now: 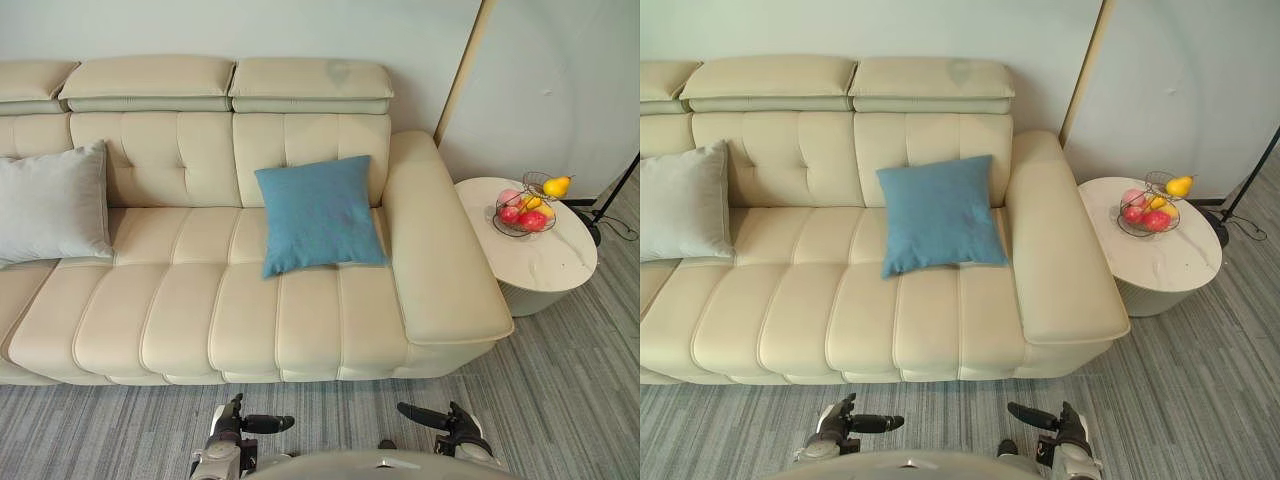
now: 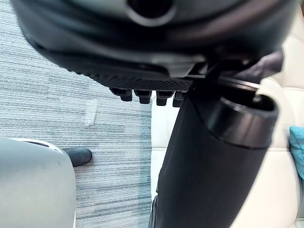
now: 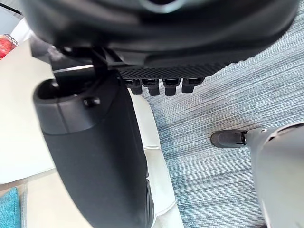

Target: Pick up cushions and gather them together orderly.

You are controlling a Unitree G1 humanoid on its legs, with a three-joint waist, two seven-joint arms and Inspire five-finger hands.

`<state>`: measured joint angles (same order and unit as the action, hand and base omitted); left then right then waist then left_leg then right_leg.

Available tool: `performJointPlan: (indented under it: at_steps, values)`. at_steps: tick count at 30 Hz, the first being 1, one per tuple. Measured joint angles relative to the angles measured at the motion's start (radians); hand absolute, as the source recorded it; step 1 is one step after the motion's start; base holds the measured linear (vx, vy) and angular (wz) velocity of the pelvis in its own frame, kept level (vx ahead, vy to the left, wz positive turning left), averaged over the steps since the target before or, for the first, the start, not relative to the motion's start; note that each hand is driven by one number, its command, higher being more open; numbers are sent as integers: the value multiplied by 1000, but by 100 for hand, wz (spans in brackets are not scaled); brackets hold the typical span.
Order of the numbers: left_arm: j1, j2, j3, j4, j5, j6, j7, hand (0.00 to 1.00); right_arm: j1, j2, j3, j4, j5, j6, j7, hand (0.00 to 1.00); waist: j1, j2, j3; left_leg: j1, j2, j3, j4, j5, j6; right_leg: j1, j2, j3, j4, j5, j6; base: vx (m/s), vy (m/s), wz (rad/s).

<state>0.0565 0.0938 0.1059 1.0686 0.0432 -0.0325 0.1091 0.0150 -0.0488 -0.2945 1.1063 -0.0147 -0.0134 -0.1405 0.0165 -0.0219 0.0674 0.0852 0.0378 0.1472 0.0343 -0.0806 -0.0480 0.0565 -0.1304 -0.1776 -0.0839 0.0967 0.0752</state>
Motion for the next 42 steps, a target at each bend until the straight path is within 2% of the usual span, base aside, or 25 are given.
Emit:
performJointPlan:
  at_steps: [7,13,17,22,25,27,29,31,33,35,36,37,38,40,41,42]
  values:
    - [2,0,0,0,0,0,0,100,2,0,0,0,1,0,0,100,0,1,0,1,0,0,0,0,0,3,0,-2,1,0,0,0,0,0]
    - [10,-10,29,0,-14,-1,-11,100,44,5,-38,-2,19,0,17,100,0,18,3,38,1,8,-15,0,0,35,-2,-6,2,-4,1,-3,1,-1]
    - [26,-24,77,1,-61,-1,-25,100,76,7,-82,-28,61,3,35,100,-20,28,11,55,7,23,-18,2,1,40,-4,-5,33,-20,10,-17,-3,-1]
    - [23,-24,76,0,-74,-2,-32,100,108,6,-85,-54,69,2,44,100,-25,28,29,71,25,47,-12,-5,-4,39,3,13,63,-38,7,-39,-18,-12]
    - [10,-37,91,-8,-78,-2,-33,100,131,17,-99,-98,91,5,43,100,-25,30,50,52,59,96,65,-53,-20,-4,28,69,125,-62,-3,-30,-35,-53]
    - [8,-57,117,-12,-82,-2,-32,100,137,29,-94,-133,97,4,42,100,-22,34,58,13,89,138,161,-101,-36,-78,59,151,189,-78,-10,-1,-52,-96]
    - [4,-65,115,-15,-80,-2,-38,100,134,31,-94,-135,97,4,41,100,-25,31,60,2,92,140,172,-103,-38,-125,75,194,219,-81,-11,34,-53,-82]
    - [-20,-66,122,-15,-80,-2,-45,100,134,35,-89,-147,98,5,41,100,-35,22,75,4,98,181,174,-110,-36,-171,94,243,248,-81,-11,-12,-37,-76]
    - [-25,-69,157,-15,-79,-2,-46,100,132,33,-60,-165,96,7,41,100,-35,12,84,7,107,246,189,-126,-40,-214,119,307,278,-80,-11,-38,2,-110]
    - [-30,-66,182,-18,-78,-2,-45,100,114,29,-22,-184,96,7,43,100,-40,0,102,4,134,355,245,-166,-38,-267,165,397,305,-59,-16,-55,13,-153]
    - [-30,-66,186,-22,-78,-2,-44,100,102,29,-16,-186,96,9,43,100,-42,1,107,3,155,406,254,-176,-40,-288,163,368,307,-67,-46,-65,10,-125]
    - [-32,-66,186,-25,-78,-2,-44,100,92,30,-18,-186,96,10,43,100,-41,7,112,0,168,454,254,-179,-42,-312,139,277,333,-86,-85,-42,36,-171]
    - [-32,-57,183,-26,-78,-2,-44,100,75,36,-17,-187,96,10,41,100,-40,-7,117,30,179,541,247,-182,-51,-374,64,51,425,-122,-108,25,20,-161]
    - [-32,-45,171,-24,-78,1,-43,100,70,45,-19,-187,97,9,43,100,-43,-19,119,57,181,614,257,-191,-71,-370,-15,-166,468,-153,-133,127,-17,-145]
    - [-31,-46,145,-23,-78,2,-42,100,64,36,-19,-181,96,7,42,100,-47,-9,119,77,184,653,254,-190,-73,-358,-63,-313,486,-165,-151,240,-48,-141]
    - [-33,-51,141,-23,-78,1,-46,100,58,31,-29,-177,95,6,42,100,-47,6,119,96,193,676,233,-178,-92,-344,-73,-400,494,-176,-166,320,-83,-136]
